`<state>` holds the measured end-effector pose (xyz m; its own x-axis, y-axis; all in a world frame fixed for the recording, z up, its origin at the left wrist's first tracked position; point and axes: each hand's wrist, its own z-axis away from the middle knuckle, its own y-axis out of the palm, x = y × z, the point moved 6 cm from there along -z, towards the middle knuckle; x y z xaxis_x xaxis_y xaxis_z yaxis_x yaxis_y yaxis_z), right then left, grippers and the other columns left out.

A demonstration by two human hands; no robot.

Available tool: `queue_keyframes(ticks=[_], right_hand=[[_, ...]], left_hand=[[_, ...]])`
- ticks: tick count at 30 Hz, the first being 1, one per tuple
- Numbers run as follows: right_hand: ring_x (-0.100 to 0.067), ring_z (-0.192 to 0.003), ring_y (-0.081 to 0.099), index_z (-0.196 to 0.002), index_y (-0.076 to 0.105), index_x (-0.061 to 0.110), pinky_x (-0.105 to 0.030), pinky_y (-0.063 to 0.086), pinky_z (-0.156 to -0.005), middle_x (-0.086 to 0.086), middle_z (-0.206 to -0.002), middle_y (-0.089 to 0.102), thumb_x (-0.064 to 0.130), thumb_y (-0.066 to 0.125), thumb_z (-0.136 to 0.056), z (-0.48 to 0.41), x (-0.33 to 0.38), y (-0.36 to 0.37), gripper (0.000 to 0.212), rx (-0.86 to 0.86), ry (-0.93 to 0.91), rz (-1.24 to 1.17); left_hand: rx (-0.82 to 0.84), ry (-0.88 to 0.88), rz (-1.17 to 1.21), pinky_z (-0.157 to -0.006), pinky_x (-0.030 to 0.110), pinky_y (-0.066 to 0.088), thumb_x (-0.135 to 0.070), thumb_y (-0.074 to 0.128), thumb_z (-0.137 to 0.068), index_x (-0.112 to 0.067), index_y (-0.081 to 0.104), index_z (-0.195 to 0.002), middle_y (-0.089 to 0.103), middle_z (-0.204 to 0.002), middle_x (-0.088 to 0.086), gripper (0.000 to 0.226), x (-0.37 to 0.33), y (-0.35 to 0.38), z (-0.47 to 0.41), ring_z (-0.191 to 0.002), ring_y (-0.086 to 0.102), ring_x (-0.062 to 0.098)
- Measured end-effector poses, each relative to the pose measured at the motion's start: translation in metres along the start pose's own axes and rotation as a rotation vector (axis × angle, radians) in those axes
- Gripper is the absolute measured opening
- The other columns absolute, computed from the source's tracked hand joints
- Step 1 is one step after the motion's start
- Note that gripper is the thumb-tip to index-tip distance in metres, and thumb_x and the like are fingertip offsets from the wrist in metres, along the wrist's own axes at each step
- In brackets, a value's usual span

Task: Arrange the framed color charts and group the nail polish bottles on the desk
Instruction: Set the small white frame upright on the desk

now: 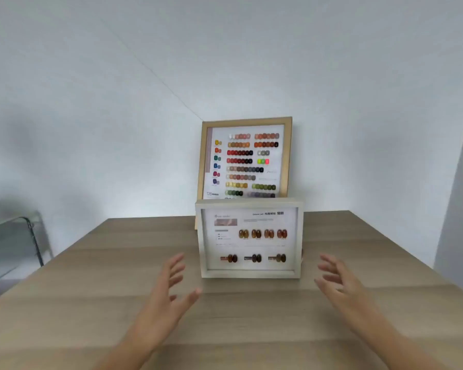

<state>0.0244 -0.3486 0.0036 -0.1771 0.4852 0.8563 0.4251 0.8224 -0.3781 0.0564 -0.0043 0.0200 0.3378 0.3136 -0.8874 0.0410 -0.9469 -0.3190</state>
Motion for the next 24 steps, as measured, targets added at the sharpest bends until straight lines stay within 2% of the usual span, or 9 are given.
queue_keyframes(ticks=[2, 5, 8, 12, 17, 20, 24], right_hand=[[-0.01, -0.108, 0.051, -0.134, 0.035, 0.034, -0.026, 0.04, -0.086, 0.013, -0.118, 0.05, 0.028, 0.059, -0.087, -0.017, -0.001, 0.015, 0.053, 0.036, 0.003, 0.05], [-0.008, -0.108, 0.049, -0.137, 0.032, 0.034, -0.023, 0.04, -0.083, 0.015, -0.119, 0.049, 0.027, 0.059, -0.088, -0.04, -0.005, 0.034, 0.057, 0.032, -0.016, 0.044], [-0.006, -0.102, 0.054, -0.131, 0.037, 0.033, -0.019, 0.045, -0.076, 0.015, -0.109, 0.055, 0.023, 0.058, -0.088, -0.053, -0.012, 0.043, 0.049, -0.029, -0.039, 0.031], [0.0, -0.095, 0.055, -0.127, 0.039, 0.033, -0.02, 0.047, -0.072, 0.017, -0.104, 0.055, 0.027, 0.055, -0.089, -0.06, -0.02, 0.051, 0.042, -0.049, -0.009, 0.029], [0.003, -0.092, 0.053, -0.129, 0.039, 0.029, -0.022, 0.046, -0.074, 0.012, -0.103, 0.057, 0.026, 0.052, -0.091, -0.063, -0.023, 0.054, 0.04, -0.053, 0.01, 0.026], [0.005, -0.09, 0.053, -0.128, 0.04, 0.027, -0.018, 0.043, -0.07, 0.017, -0.098, 0.054, 0.024, 0.051, -0.092, -0.062, -0.021, 0.054, 0.038, -0.063, -0.005, 0.055], [-0.005, -0.093, 0.056, -0.126, 0.043, 0.023, -0.021, 0.044, -0.072, 0.011, -0.101, 0.058, 0.018, 0.051, -0.092, -0.058, -0.016, 0.053, 0.036, -0.097, -0.036, 0.042]], left_hand=[[0.055, -0.046, 0.042, -0.1, 0.036, 0.038, -0.024, 0.072, -0.078, -0.042, 0.027, -0.136, 0.041, -0.132, -0.009, 0.076, 0.006, 0.011, -0.021, -0.122, 0.042, 0.011], [0.087, -0.093, 0.089, -0.103, 0.037, 0.036, -0.023, 0.073, -0.078, -0.045, 0.021, -0.138, 0.036, -0.135, -0.007, 0.083, 0.021, 0.026, -0.052, -0.126, 0.037, 0.013], [0.096, -0.109, 0.117, -0.103, 0.038, 0.037, -0.019, 0.073, -0.077, -0.049, 0.026, -0.135, 0.042, -0.135, -0.006, 0.08, 0.041, 0.034, -0.072, -0.125, 0.041, 0.014], [0.059, -0.109, 0.109, -0.101, 0.04, 0.043, -0.014, 0.073, -0.077, -0.056, 0.041, -0.117, 0.059, -0.119, 0.0, 0.066, 0.063, 0.037, -0.085, -0.115, 0.054, 0.015], [0.019, -0.074, 0.041, -0.09, 0.028, 0.045, -0.01, 0.065, -0.083, -0.051, 0.04, -0.12, 0.059, -0.115, -0.003, 0.061, 0.07, 0.04, -0.094, -0.108, 0.057, 0.01], [0.015, -0.035, 0.01, -0.085, 0.024, 0.047, -0.007, 0.06, -0.085, -0.049, 0.04, -0.12, 0.062, -0.107, -0.007, 0.059, 0.067, 0.042, -0.097, -0.1, 0.06, 0.006], [0.022, 0.017, 0.015, -0.076, 0.015, 0.048, -0.002, 0.058, -0.085, -0.046, 0.041, -0.122, 0.066, -0.099, -0.009, 0.06, 0.065, 0.038, -0.093, -0.091, 0.065, 0.004]])
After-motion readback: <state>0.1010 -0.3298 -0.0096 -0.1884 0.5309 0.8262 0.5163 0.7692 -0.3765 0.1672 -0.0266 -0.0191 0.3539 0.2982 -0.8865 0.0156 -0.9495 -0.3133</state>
